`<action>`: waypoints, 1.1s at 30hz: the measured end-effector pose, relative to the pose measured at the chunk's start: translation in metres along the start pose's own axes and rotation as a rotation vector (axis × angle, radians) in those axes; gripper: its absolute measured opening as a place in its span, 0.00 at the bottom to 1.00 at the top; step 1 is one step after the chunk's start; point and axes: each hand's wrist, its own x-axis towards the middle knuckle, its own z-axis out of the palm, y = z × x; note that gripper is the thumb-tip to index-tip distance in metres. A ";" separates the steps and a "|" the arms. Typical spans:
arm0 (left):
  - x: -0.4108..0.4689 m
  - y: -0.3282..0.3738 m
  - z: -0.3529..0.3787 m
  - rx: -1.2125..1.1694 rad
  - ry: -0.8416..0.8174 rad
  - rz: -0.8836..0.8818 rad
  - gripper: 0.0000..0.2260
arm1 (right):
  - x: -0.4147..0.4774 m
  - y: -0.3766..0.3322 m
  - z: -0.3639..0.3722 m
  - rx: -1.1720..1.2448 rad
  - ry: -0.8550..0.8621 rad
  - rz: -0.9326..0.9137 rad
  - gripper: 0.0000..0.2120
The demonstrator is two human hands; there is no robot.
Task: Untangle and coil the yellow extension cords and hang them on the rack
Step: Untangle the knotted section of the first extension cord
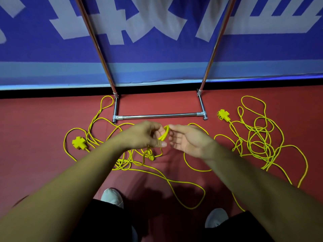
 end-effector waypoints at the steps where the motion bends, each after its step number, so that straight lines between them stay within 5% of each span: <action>1: 0.000 0.000 0.000 0.019 0.007 -0.007 0.11 | 0.000 0.001 0.001 0.035 0.014 0.003 0.04; 11: -0.002 0.002 0.003 0.048 0.011 -0.020 0.10 | -0.002 0.006 0.009 0.008 -0.060 -0.143 0.12; 17: 0.000 0.007 0.001 -0.062 0.216 -0.125 0.04 | -0.003 0.005 0.003 -0.067 0.112 -0.235 0.14; 21: -0.002 0.006 -0.021 -0.239 0.488 -0.108 0.08 | 0.001 0.003 -0.015 -0.235 0.258 -0.274 0.12; 24: -0.008 0.004 -0.040 -0.353 0.547 -0.055 0.09 | 0.004 0.001 -0.025 -0.329 0.367 -0.302 0.12; 28: -0.016 0.009 -0.053 -0.363 0.440 -0.019 0.07 | 0.007 0.000 -0.038 -0.246 0.502 -0.303 0.10; 33: -0.021 0.001 -0.037 -0.058 0.065 -0.167 0.07 | -0.007 -0.016 -0.023 -0.097 0.156 -0.295 0.06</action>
